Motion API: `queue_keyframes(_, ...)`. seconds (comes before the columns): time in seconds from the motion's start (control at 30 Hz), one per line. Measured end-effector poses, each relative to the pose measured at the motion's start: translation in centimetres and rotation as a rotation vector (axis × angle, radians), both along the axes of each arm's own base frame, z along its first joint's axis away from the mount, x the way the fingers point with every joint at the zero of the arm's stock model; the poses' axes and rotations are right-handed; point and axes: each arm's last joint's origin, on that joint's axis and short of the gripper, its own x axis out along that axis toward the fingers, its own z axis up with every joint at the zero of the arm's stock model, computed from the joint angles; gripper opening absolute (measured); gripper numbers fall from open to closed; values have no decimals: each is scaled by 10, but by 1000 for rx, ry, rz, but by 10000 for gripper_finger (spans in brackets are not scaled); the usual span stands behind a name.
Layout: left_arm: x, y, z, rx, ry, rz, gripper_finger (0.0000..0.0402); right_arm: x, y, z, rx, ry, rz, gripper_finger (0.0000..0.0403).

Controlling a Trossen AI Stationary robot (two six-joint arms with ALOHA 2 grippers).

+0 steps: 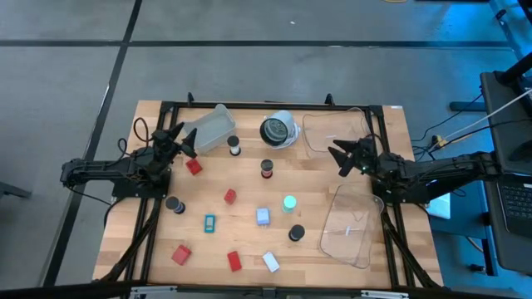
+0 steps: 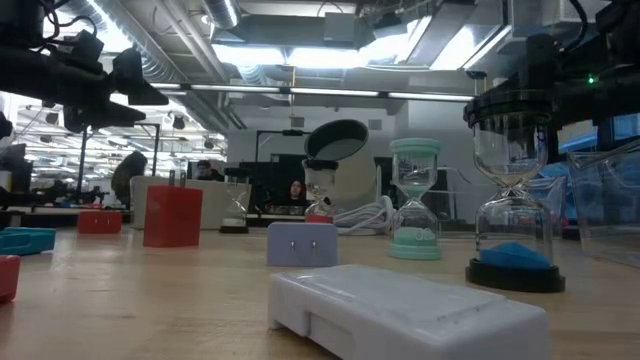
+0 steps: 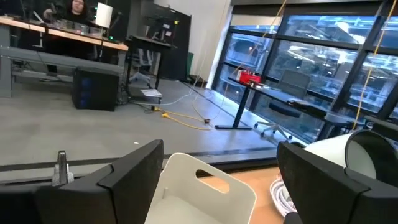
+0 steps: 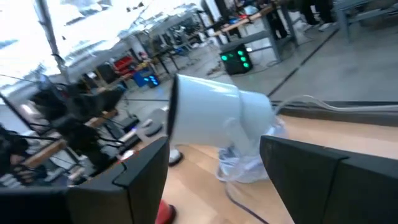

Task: Pick & Place Office items
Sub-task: Put the light blue hourglass into the top transparent bin

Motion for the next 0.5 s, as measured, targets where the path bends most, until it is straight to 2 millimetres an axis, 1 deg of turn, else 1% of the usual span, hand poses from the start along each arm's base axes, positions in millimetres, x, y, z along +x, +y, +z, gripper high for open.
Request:
queue_keyframes(0.13, -1, 1, 2, -4, -26, 46, 310, 0, 0, 4, 2, -46, 13, 255)
queue_keyframes(0.23, -3, 1, 2, -3, -14, 104, 310, 1, 2, 6, -1, -67, 96, 255)
queue_keyframes(0.33, -2, 1, 2, 11, 11, 85, 310, 2, 5, 10, -6, -88, 185, 255)
queue_keyframes(0.4, -2, 1, 2, 14, 13, 63, 310, 4, 5, 16, -12, -98, 191, 255)
queue_keyframes(0.5, -1, 1, 2, 16, 13, 47, 310, 8, 5, 27, -75, -79, 189, 256)
